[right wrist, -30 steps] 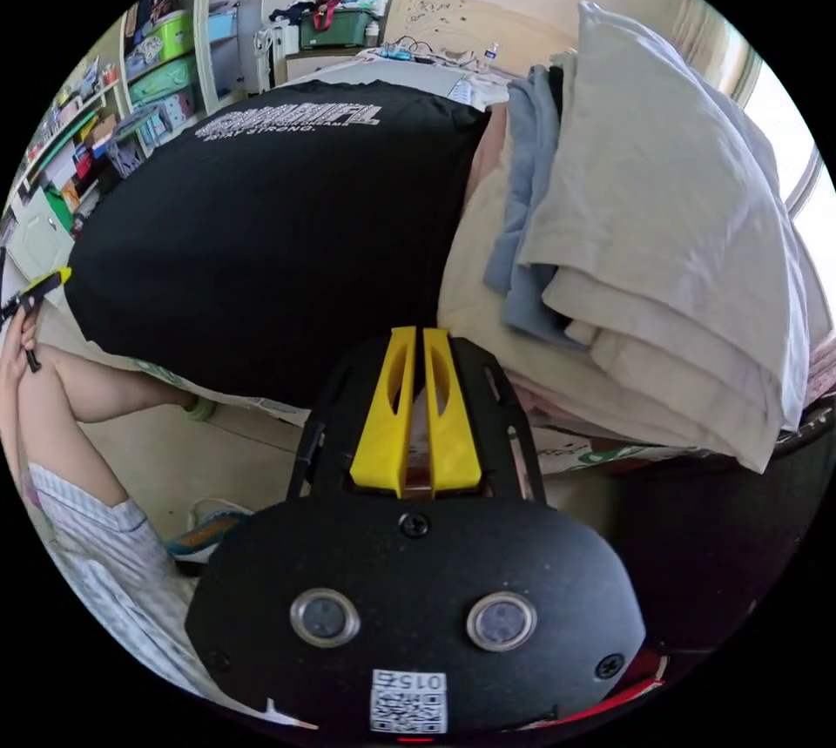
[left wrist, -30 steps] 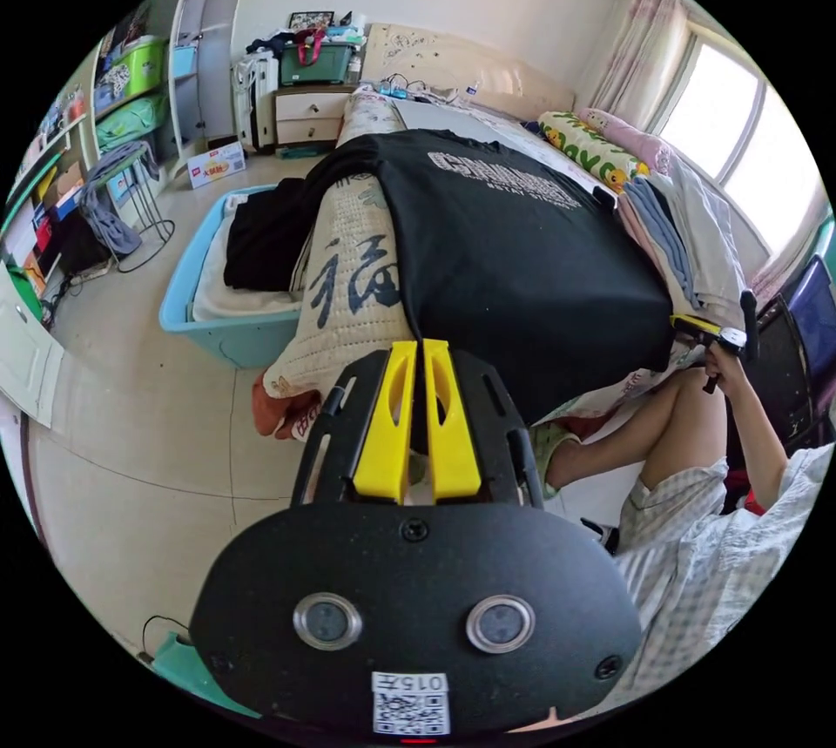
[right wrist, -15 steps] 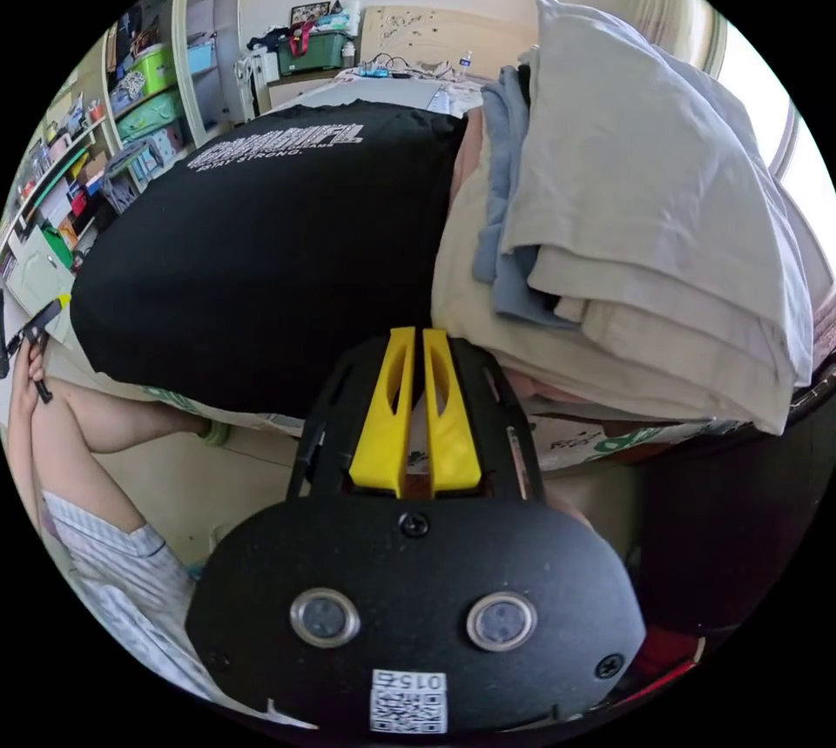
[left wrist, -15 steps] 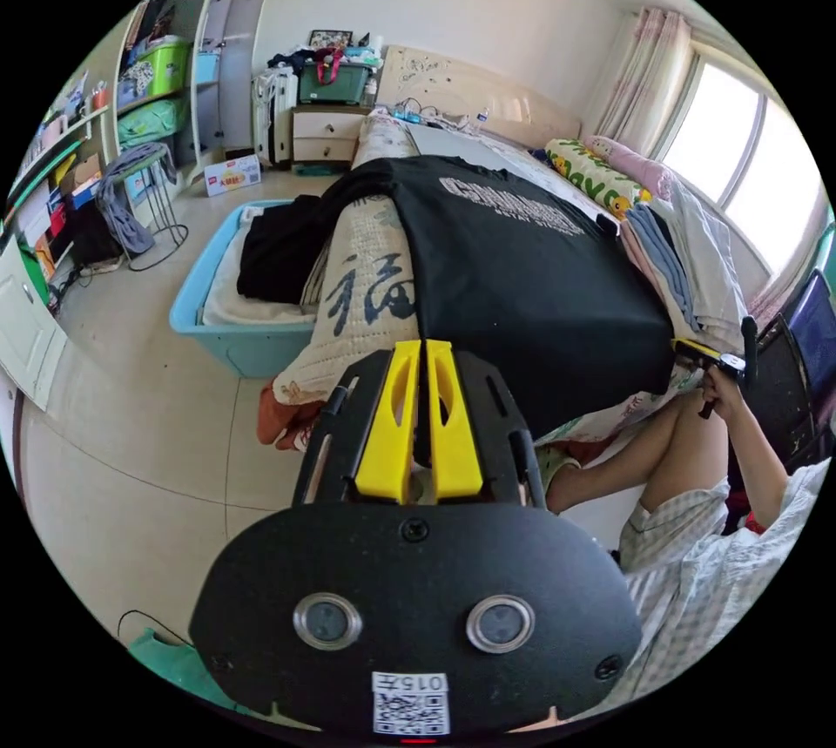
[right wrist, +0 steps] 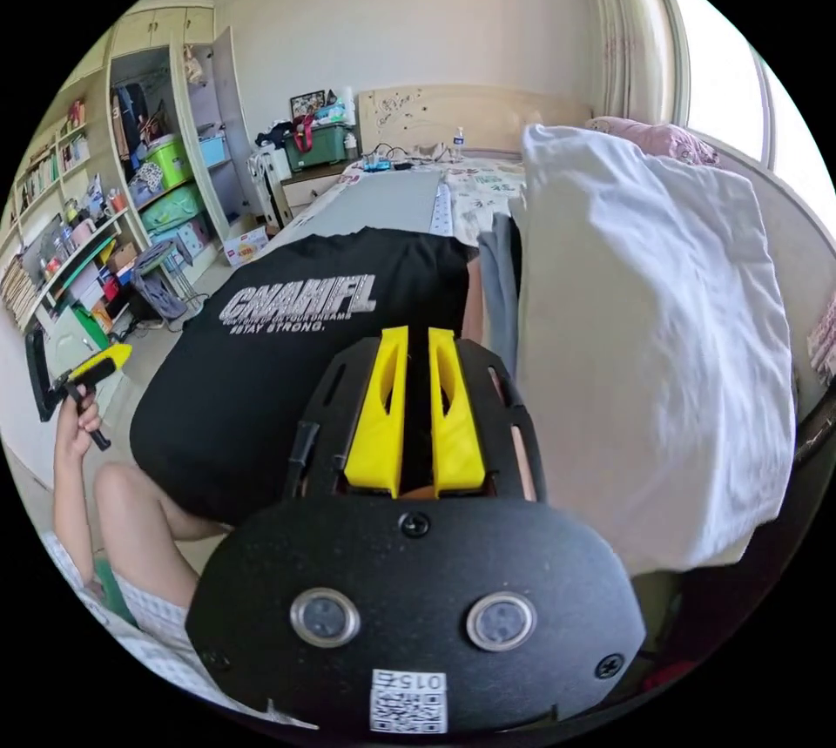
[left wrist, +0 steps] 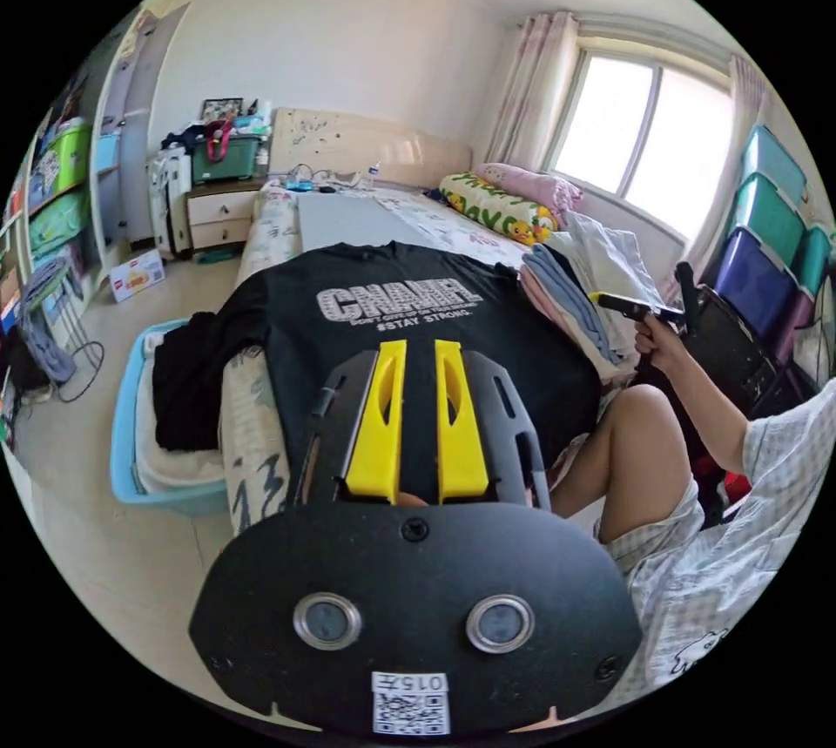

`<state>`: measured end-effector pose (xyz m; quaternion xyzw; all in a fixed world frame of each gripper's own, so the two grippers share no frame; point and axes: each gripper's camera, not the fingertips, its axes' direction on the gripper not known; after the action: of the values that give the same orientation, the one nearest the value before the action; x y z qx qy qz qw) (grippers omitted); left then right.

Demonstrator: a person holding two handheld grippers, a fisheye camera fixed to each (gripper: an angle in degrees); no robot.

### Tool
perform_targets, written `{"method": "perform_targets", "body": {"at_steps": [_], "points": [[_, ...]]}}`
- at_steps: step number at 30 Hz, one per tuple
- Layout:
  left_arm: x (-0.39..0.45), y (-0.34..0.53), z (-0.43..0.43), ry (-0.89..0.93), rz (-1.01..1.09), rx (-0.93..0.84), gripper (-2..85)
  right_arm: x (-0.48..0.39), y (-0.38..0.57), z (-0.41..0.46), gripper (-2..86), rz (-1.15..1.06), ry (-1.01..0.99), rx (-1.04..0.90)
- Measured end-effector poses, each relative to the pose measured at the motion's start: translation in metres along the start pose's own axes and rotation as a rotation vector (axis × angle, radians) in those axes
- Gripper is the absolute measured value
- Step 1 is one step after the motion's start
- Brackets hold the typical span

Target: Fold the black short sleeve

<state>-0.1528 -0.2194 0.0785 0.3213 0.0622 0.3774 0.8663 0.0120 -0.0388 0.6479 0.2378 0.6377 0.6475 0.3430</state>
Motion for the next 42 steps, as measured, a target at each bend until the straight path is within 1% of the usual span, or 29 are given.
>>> {"method": "perform_targets", "body": {"at_steps": [1, 3, 5, 9, 10, 12, 15, 17, 18, 20, 22, 23, 24, 25, 27, 28, 29, 30, 32, 34, 36, 40, 42], "points": [[0.005, -0.012, 0.014, 0.015, 0.026, -0.019, 7.4, 0.000, -0.011, 0.008, 5.5, 0.003, -0.001, -0.004], [0.026, -0.055, 0.076, 0.062, 0.119, -0.132, 8.1, 0.001, -0.059, 0.044, 6.3, 0.011, 0.027, -0.040], [0.036, -0.076, 0.120, 0.093, 0.154, -0.211, 8.3, 0.002, -0.094, 0.075, 6.8, 0.019, 0.077, -0.083], [0.042, -0.093, 0.185, 0.143, 0.202, -0.312, 8.8, 0.005, -0.159, 0.153, 8.3, 0.014, 0.193, -0.213], [0.041, -0.093, 0.191, 0.141, 0.197, -0.334, 9.1, 0.006, -0.166, 0.164, 8.4, 0.014, 0.217, -0.230], [0.033, -0.095, 0.211, 0.163, 0.161, -0.427, 10.3, 0.012, -0.185, 0.215, 9.0, 0.012, 0.311, -0.317], [0.024, -0.102, 0.217, 0.186, 0.157, -0.442, 10.5, 0.027, -0.198, 0.266, 9.2, 0.057, 0.351, -0.416], [0.018, -0.106, 0.219, 0.207, 0.139, -0.443, 10.2, 0.041, -0.203, 0.285, 7.9, 0.124, 0.363, -0.439], [0.015, -0.108, 0.221, 0.218, 0.131, -0.444, 9.9, 0.051, -0.206, 0.293, 5.9, 0.185, 0.374, -0.443], [0.010, -0.112, 0.225, 0.226, 0.118, -0.448, 9.1, 0.060, -0.207, 0.298, 4.5, 0.239, 0.382, -0.425], [0.005, -0.117, 0.229, 0.241, 0.108, -0.452, 8.4, 0.061, -0.209, 0.299, 3.8, 0.251, 0.393, -0.395], [0.001, -0.119, 0.232, 0.253, 0.094, -0.454, 8.1, 0.057, -0.210, 0.290, 3.4, 0.253, 0.388, -0.323], [-0.003, -0.120, 0.234, 0.265, 0.077, -0.454, 7.8, 0.050, -0.211, 0.278, 3.0, 0.248, 0.343, -0.238], [-0.005, -0.121, 0.234, 0.271, 0.070, -0.454, 7.7, 0.045, -0.211, 0.272, 2.8, 0.241, 0.309, -0.198], [-0.012, -0.123, 0.236, 0.292, 0.044, -0.452, 7.5, 0.011, -0.203, 0.246, 2.1, 0.116, 0.101, -0.099], [-0.013, -0.123, 0.236, 0.295, 0.039, -0.451, 7.6, 0.000, -0.197, 0.239, 2.0, 0.069, 0.040, -0.085], [-0.015, -0.123, 0.236, 0.298, 0.031, -0.448, 7.6, -0.019, -0.181, 0.227, 1.7, -0.025, -0.073, -0.079], [-0.017, -0.124, 0.236, 0.297, 0.026, -0.445, 7.8, -0.033, -0.160, 0.221, 1.4, -0.083, -0.142, -0.101], [-0.018, -0.124, 0.235, 0.299, 0.023, -0.440, 8.1, -0.042, -0.131, 0.226, 0.9, -0.118, -0.167, -0.184], [-0.019, -0.124, 0.234, 0.301, 0.020, -0.438, 8.4, -0.031, -0.108, 0.238, 0.5, -0.058, -0.168, -0.237], [-0.021, -0.123, 0.233, 0.314, 0.012, -0.432, 8.6, -0.011, -0.089, 0.252, 0.3, 0.006, -0.216, -0.284], [-0.034, -0.120, 0.226, 0.354, -0.035, -0.390, 8.8, 0.002, -0.085, 0.250, 0.7, 0.019, -0.263, -0.282], [-0.047, -0.118, 0.216, 0.360, -0.083, -0.336, 9.0, 0.004, -0.096, 0.241, 1.8, -0.015, -0.273, -0.270]]}}
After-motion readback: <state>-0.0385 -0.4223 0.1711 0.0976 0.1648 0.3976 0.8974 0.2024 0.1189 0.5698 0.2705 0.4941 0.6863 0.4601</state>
